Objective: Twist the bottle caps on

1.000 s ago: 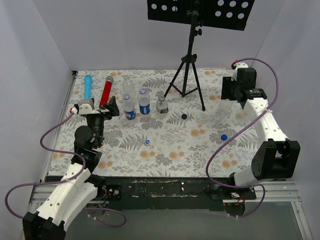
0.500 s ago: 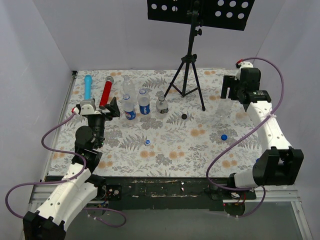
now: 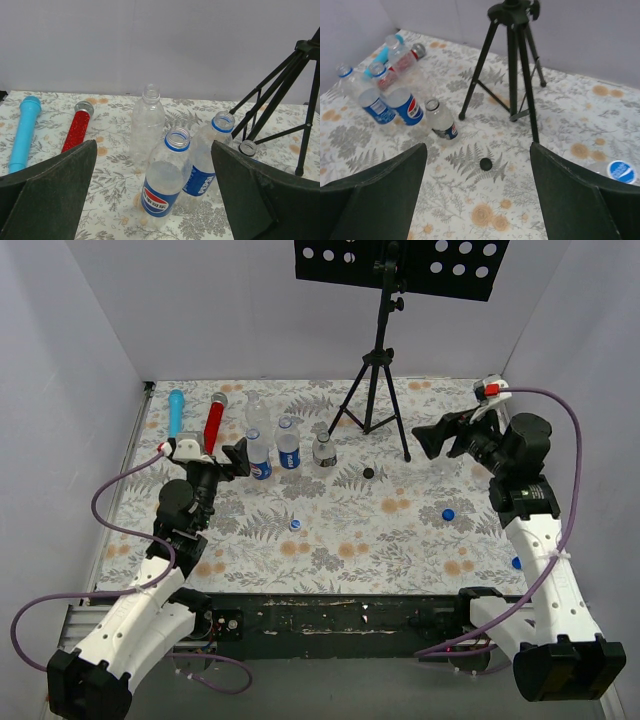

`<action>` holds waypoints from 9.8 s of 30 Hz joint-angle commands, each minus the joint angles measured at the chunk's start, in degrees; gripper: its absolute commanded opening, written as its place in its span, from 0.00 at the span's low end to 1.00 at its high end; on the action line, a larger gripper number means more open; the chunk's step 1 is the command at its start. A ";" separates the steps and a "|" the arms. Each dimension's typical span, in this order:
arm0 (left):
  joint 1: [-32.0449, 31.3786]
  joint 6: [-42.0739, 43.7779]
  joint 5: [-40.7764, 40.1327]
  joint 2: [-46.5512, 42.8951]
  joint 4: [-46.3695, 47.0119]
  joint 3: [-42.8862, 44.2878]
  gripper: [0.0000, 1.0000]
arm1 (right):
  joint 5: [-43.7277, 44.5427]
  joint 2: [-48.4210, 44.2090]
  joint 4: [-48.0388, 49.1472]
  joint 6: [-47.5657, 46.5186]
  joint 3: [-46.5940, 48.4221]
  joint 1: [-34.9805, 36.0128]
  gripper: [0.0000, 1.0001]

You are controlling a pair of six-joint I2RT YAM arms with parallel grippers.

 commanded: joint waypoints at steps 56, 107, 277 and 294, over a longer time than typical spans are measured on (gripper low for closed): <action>0.36 -2.90 20.59 -21.37 -16.14 -4.34 0.98 | 12.20 46.58 9.35 -8.48 21.07 29.83 0.71; 0.36 -0.96 68.93 -5.72 -0.95 -8.03 0.98 | -15.83 14.60 16.37 -10.07 -1.07 44.68 0.01; -0.25 13.36 73.50 -1.77 -17.19 -3.55 0.38 | -10.37 14.16 -23.36 -21.31 12.72 41.43 0.21; -1.39 14.15 73.94 -0.71 -18.69 -2.93 0.33 | -14.07 20.75 -24.23 -25.00 19.93 46.79 0.21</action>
